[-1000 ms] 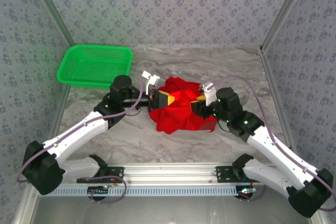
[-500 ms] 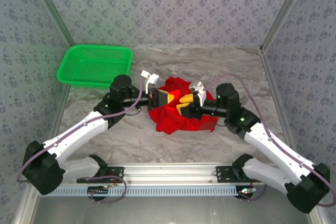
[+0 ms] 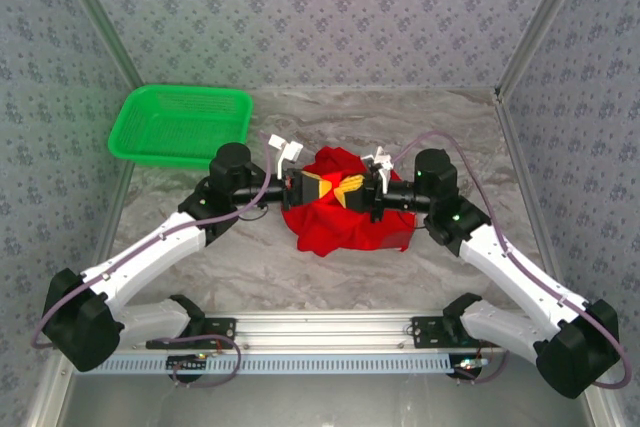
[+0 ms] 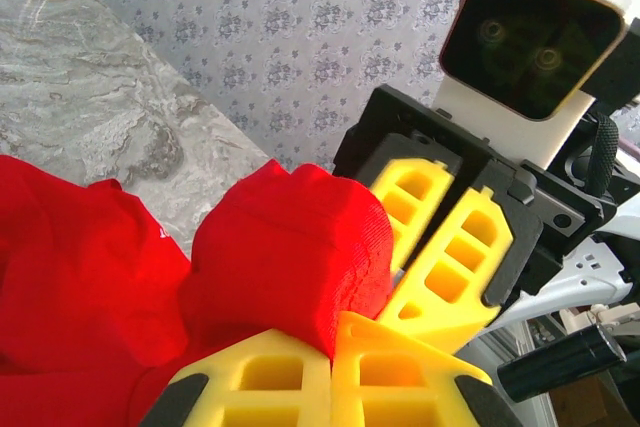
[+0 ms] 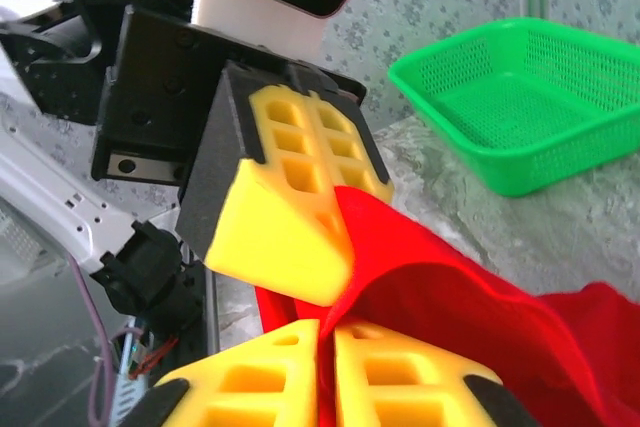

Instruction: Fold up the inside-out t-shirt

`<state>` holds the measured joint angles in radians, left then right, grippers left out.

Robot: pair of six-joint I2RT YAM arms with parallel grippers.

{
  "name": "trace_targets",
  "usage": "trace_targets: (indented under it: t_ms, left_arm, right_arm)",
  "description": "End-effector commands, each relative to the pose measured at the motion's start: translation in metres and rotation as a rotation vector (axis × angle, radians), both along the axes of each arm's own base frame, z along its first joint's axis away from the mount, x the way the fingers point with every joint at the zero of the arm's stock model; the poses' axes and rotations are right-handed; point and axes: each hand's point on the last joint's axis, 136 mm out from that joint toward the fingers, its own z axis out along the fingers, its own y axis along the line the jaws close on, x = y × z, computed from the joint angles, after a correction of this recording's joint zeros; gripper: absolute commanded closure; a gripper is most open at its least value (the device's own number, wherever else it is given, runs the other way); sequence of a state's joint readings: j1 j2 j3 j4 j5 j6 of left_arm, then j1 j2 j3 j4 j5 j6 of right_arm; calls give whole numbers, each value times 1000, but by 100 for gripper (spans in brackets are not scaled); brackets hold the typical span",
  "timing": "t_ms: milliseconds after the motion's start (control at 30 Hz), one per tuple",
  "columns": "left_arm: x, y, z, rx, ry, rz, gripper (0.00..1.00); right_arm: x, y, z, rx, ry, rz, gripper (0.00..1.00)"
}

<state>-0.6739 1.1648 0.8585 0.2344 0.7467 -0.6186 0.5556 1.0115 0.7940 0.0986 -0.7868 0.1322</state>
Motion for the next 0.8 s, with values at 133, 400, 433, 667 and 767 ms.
trace_targets:
  t_ms: [133, 400, 433, 667, 767]
  left_arm:
    - [5, 8, 5, 17, -46, 57, 100]
    - [21, 22, -25, 184, -129, 196, 51]
    - [20, 23, -26, 201, -144, 205, 47]
    - [5, 21, -22, 288, -282, 264, 34]
    - [4, 21, -19, 300, -304, 301, 35]
  right_arm:
    - [-6, -6, 25, 59, -6, 12, 100]
    - [10, -13, 57, 189, 118, -82, 100]
    - [14, -14, 59, 205, 142, -99, 100]
    - [34, -10, 57, 219, 245, -204, 100]
    - [39, -8, 54, 219, 267, -222, 100]
